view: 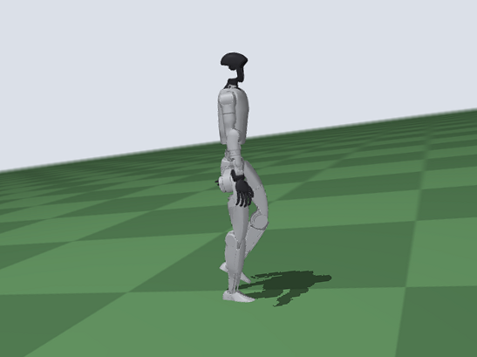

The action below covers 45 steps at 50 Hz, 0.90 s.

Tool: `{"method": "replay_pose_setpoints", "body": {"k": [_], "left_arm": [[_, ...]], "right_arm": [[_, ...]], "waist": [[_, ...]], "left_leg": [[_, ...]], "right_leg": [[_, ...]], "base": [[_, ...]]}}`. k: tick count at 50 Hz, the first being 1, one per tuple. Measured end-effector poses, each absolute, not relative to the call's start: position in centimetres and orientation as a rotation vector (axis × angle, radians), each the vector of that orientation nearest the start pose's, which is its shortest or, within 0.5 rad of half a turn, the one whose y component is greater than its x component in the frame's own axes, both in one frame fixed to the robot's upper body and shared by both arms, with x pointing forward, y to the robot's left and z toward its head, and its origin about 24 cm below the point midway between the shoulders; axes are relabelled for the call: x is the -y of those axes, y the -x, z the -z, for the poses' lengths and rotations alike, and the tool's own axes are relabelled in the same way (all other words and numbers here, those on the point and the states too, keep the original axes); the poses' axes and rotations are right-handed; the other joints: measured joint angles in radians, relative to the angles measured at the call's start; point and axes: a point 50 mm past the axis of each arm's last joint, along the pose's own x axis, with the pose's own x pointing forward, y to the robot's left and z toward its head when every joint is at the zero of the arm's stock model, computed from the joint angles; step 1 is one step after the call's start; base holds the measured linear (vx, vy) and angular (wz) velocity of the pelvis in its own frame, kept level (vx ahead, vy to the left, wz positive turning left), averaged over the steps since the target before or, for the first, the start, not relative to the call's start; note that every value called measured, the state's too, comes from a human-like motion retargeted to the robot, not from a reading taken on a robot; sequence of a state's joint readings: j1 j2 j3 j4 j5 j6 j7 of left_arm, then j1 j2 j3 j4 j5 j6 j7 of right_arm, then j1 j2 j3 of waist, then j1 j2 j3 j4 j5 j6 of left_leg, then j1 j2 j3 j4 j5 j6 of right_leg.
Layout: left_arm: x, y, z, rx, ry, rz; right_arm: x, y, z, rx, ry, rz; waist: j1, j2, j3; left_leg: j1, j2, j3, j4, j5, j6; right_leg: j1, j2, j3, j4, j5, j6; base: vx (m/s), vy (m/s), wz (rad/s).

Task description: Walk run

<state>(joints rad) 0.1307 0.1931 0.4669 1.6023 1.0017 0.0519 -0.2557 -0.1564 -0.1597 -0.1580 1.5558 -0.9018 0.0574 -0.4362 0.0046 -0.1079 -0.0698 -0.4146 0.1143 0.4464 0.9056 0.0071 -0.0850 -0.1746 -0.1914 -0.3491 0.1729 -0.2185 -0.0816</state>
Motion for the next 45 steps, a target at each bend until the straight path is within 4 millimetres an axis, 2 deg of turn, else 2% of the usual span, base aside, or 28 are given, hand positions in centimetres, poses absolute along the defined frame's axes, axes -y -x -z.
{"method": "replay_pose_setpoints", "body": {"k": [4,5,7,10,12,15,17,18,20,23,26,28,30,33,37,38,39,41,42,43,45], "left_arm": [[-22.0,8.0,16.4,-1.881,-0.263,0.4],[-22.1,8.1,16.4,-1.885,-0.264,0.387],[-22.1,7.9,16.4,-1.885,-0.268,0.381],[-22.5,7.4,16.4,-1.878,-0.276,0.398],[-22.9,7.0,16.5,-1.866,-0.286,0.385],[-23.1,6.1,16.7,-1.829,-0.349,0.377],[-22.7,4.8,17.0,-1.775,-0.368,0.381],[-22.6,4.3,17.1,-1.752,-0.369,0.386],[-22.7,3.2,17.2,-1.711,-0.366,0.393],[-24.0,0.2,17.1,-1.622,-0.418,0.352],[-26.0,-3.6,16.5,-1.515,-0.531,0.288],[-27.1,-6.2,15.8,-1.436,-0.596,0.257],[-27.9,-9.0,15.0,-1.348,-0.634,0.236],[-29.0,-12.7,13.5,-1.214,-0.65,0.194],[-29.4,-16.2,11.7,-1.038,-0.636,0.125],[-29.2,-16.7,11.5,-1.001,-0.625,0.108],[-28.8,-16.9,11.5,-0.976,-0.612,0.099],[-27.7,-16.5,12.0,-0.958,-0.58,0.096],[-27.2,-15.8,12.5,-0.971,-0.562,0.101],[-26.7,-14.7,13.2,-1.007,-0.543,0.112],[-25.8,-11.6,14.7,-1.113,-0.515,0.157]], "right_arm": [[23.7,-13.1,14.8,-1.047,1.099,-0.051],[23.8,-14.2,14.4,-1.002,1.113,-0.048],[23.9,-15.8,13.7,-0.925,1.136,-0.037],[23.7,-17.5,12.9,-0.841,1.141,-0.041],[22.7,-17.3,13.3,-0.831,1.13,-0.086],[22.1,-14.4,14.7,-0.917,1.102,-0.171],[21.7,-11.6,15.7,-1.001,1.104,-0.23],[21.5,-10.0,16.2,-1.052,1.115,-0.254],[21.6,-7.1,16.8,-1.148,1.147,-0.307],[22.1,-4.5,17.0,-1.229,1.183,-0.378],[22.1,-2.4,17.1,-1.297,1.152,-0.367],[22.0,-0.8,17.2,-1.362,1.094,-0.332],[21.8,0.8,17.2,-1.432,1.023,-0.301],[21.2,2.8,17.2,-1.524,0.936,-0.302],[20.5,4.8,17.1,-1.612,0.859,-0.342],[20.5,5.1,17.1,-1.626,0.849,-0.357],[20.5,5.4,17.0,-1.639,0.84,-0.365],[20.7,5.7,17.0,-1.657,0.833,-0.371],[20.7,5.8,16.9,-1.658,0.836,-0.372],[20.8,5.8,17.0,-1.652,0.845,-0.373],[20.9,5.3,17.0,-1.628,0.854,-0.363]], "waist": [[0.09,0.012,0.009],[0.114,0.022,0.016],[0.145,0.025,0.022],[0.156,0.019,0.013],[0.135,0.031,-0.001],[0.154,0.041,-0.03],[0.171,0.029,-0.033],[0.163,0.042,-0.039],[0.132,0.084,-0.053],[0.094,0.123,-0.041],[0.026,0.109,-0.014],[-0.017,0.101,-0.009],[-0.054,0.089,-0.009],[-0.096,0.062,0.004],[-0.132,0.043,0.017],[-0.124,0.04,0.011],[-0.12,0.039,0.007],[-0.114,0.041,-0.001],[-0.117,0.042,-0.007],[-0.131,0.038,-0.014],[-0.141,0.036,-0.016]], "left_leg": [[-0.125,0.033,0.075,-0.334,-0.078,0.078],[-0.15,0.028,0.068,-0.439,-0.086,0.086],[-0.203,-0.016,-0.045,-0.609,-0.078,0.089],[-0.285,-0.04,-0.153,-0.716,-0.056,0.072],[-0.301,-0.021,-0.121,-0.635,-0.048,0.107],[-0.283,0.02,-0.115,-0.541,-0.017,0.137],[-0.255,0.035,-0.138,-0.483,-0.083,0.144],[-0.218,0.048,-0.153,-0.483,-0.112,0.137],[-0.122,0.099,-0.096,-0.514,-0.152,0.132],[-0.007,0.119,-0.063,-0.554,-0.195,0.116],[0.117,0.05,-0.046,-0.656,-0.196,0.108],[0.182,0.0,-0.054,-0.715,-0.2,0.11],[0.236,-0.042,-0.065,-0.756,-0.21,0.106],[0.331,-0.098,-0.075,-0.803,-0.244,0.09],[0.464,-0.146,-0.104,-0.854,-0.297,0.061],[0.486,-0.152,-0.1,-0.858,-0.309,0.051],[0.505,-0.157,-0.107,-0.854,-0.319,0.039],[0.535,-0.168,-0.128,-0.834,-0.318,0.012],[0.548,-0.176,-0.141,-0.82,-0.301,-0.003],[0.563,-0.188,-0.161,-0.802,-0.265,-0.019],[0.581,-0.211,-0.191,-0.75,-0.137,-0.063]], "right_leg": [[0.134,0.07,-0.024,-0.093,-0.041,0.024],[0.17,0.093,-0.028,-0.115,-0.052,0.033],[0.22,0.109,-0.029,-0.134,-0.076,0.058],[0.273,0.118,-0.019,-0.128,-0.111,0.108],[0.305,0.134,-0.01,-0.107,-0.084,0.159],[0.336,0.13,-0.018,-0.039,0.043,0.217],[0.306,0.09,0.002,0.086,0.232,0.193],[0.279,0.086,0.003,0.172,0.332,0.176],[0.218,0.081,-0.059,0.367,0.467,0.131],[0.108,0.05,-0.102,0.585,0.377,0.099],[-0.061,0.03,-0.077,0.71,0.285,0.132],[-0.161,0.017,-0.096,0.705,0.218,0.137],[-0.242,-0.004,-0.128,0.625,0.14,0.115],[-0.313,-0.004,-0.165,0.357,0.074,0.051],[-0.385,0.076,-0.117,-0.008,0.04,0.006],[-0.405,0.082,-0.103,-0.049,0.023,0.03],[-0.419,0.08,-0.098,-0.047,0.023,0.019],[-0.438,0.062,-0.087,0.029,0.058,-0.053],[-0.44,0.046,-0.096,0.073,0.099,-0.083],[-0.43,0.025,-0.142,0.1,0.164,-0.086],[-0.446,-0.018,-0.065,0.214,0.203,-0.106]], "base": [[0.85,-0.1,-0.26],[0.8,-0.04,-0.45],[0.76,-0.01,-0.39],[1.05,0.07,-0.06],[1.07,0.04,-0.09],[1.14,0.11,-0.52],[1.06,0.09,-0.9],[1.01,0.11,-0.63],[0.92,0.15,-0.46],[0.85,0.14,-0.5],[0.84,0.1,0.33],[0.83,0.08,0.67],[0.65,0.04,0.63],[0.72,-0.03,0.45],[0.89,-0.12,0.43],[0.89,-0.11,0.15],[0.85,-0.08,0.25],[0.97,-0.08,0.47],[1.0,-0.11,0.56],[1.03,-0.15,0.57],[1.07,-0.16,0.58]]}}
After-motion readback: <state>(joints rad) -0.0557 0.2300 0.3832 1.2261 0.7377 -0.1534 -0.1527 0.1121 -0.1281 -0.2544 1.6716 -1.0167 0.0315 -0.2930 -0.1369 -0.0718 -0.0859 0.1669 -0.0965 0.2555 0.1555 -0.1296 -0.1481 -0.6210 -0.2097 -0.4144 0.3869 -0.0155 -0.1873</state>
